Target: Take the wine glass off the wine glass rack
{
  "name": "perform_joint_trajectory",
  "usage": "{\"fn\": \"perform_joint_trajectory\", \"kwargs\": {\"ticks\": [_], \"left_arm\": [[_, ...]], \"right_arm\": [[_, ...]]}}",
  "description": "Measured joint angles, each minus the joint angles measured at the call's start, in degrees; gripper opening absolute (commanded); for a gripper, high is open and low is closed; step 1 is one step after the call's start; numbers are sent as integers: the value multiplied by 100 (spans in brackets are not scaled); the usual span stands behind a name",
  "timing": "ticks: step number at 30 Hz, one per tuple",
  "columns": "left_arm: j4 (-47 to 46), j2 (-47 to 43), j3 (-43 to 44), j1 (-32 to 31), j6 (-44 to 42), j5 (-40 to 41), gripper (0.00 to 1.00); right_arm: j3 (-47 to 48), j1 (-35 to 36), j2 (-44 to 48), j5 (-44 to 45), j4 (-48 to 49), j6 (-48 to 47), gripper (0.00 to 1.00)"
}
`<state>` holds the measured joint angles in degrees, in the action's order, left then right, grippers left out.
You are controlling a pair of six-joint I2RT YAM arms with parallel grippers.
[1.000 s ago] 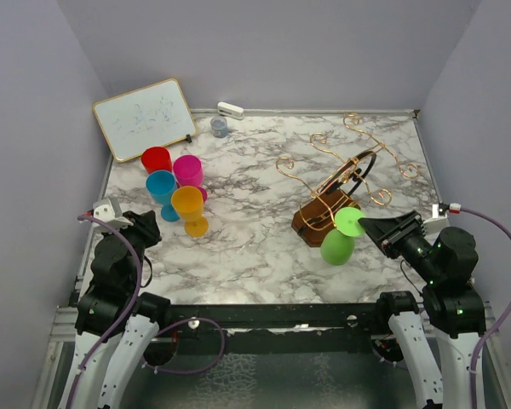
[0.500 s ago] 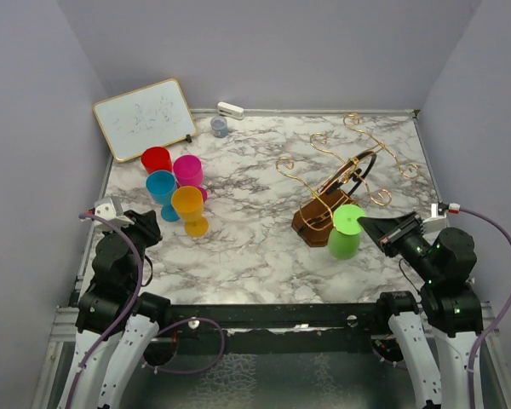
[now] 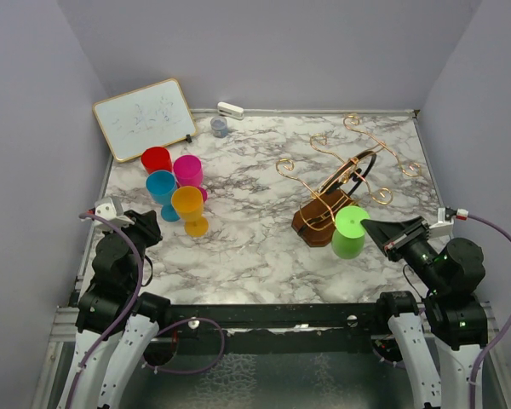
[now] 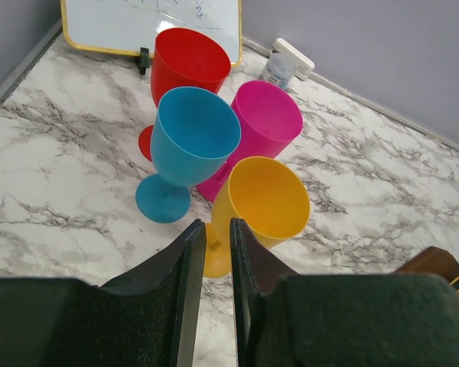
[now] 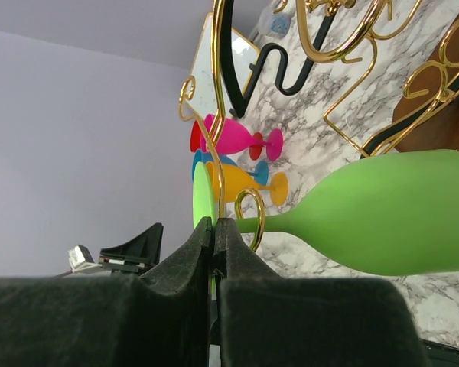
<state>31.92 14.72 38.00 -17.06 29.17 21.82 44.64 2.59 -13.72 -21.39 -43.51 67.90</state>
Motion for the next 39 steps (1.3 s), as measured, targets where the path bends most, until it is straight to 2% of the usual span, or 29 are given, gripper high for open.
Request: {"fn": "perform_joint_trajectory", "kwargs": {"ticks": [17,29,33,39], "left_arm": [[-2,13,0,-22,0,-22,22],[-2,68,0,-22,0,-37,22],[0,76,0,-22,0,-39,22],[-2,79,0,-22,0,-42,22]], "right_arm": [[7,0,-68,-597,28,81,1],[-122,9,-595,-643,568,-79,1],[-116,11,-750,-468,675,-177,1],[149,9,-699,286,586,-323,1]]}}
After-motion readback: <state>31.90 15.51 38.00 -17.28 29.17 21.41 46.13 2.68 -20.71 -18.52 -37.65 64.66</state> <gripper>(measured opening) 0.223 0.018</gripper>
